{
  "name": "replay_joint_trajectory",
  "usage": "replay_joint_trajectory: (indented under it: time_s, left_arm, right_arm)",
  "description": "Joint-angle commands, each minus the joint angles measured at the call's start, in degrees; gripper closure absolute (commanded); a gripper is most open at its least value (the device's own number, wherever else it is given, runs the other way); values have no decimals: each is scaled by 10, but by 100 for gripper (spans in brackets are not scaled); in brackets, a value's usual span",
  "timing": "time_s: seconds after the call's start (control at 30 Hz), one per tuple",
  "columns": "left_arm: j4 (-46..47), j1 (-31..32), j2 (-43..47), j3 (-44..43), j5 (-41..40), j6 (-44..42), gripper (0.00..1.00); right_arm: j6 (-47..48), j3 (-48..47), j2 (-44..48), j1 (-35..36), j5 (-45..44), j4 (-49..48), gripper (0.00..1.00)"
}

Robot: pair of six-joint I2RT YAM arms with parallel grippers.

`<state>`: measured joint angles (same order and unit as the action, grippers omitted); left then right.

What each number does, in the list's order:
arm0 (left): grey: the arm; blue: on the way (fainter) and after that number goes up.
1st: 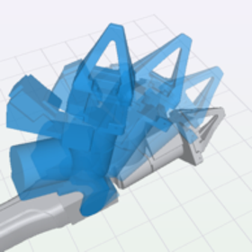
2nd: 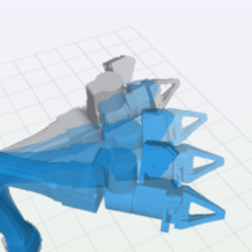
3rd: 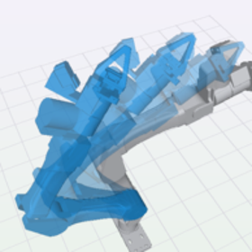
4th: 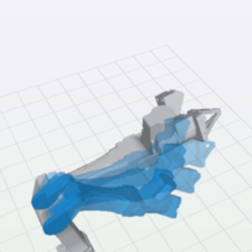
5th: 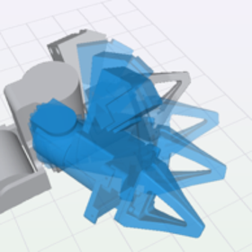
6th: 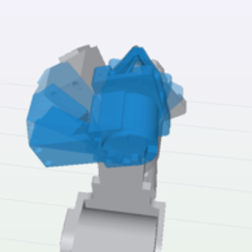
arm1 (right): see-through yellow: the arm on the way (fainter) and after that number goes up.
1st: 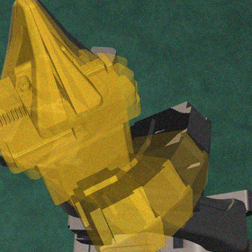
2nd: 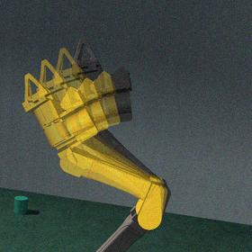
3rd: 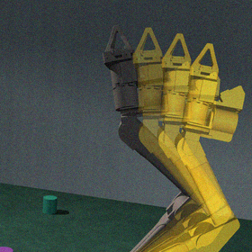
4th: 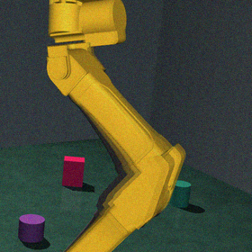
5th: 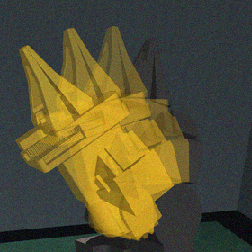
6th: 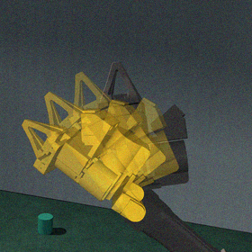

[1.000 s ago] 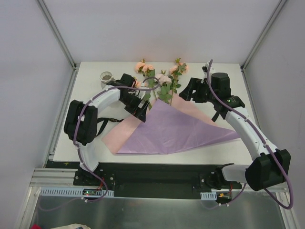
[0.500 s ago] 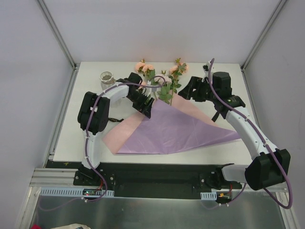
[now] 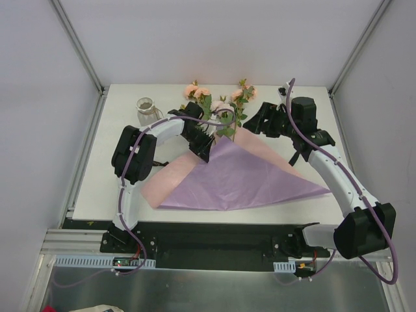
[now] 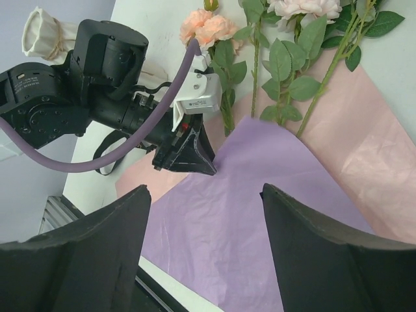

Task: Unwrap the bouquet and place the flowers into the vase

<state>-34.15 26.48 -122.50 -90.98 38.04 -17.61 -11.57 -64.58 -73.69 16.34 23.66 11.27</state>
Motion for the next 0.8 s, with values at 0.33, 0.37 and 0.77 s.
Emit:
replay_joint_trajectory:
  time_s: [0.33,0.37,0.77]
  left_arm:
    - [5,11,59,-17,-62,-7,100]
    - [7,12,62,-15,-70,-3,100]
    - [6,67,216,42,-111,-29,100]
  right_arm:
    - [-17,-24,17,-4,11,-27,28]
    - [-15,-25,16,-5,10,-25,28]
    - [-10,-37,11,-35,-16,-15,30]
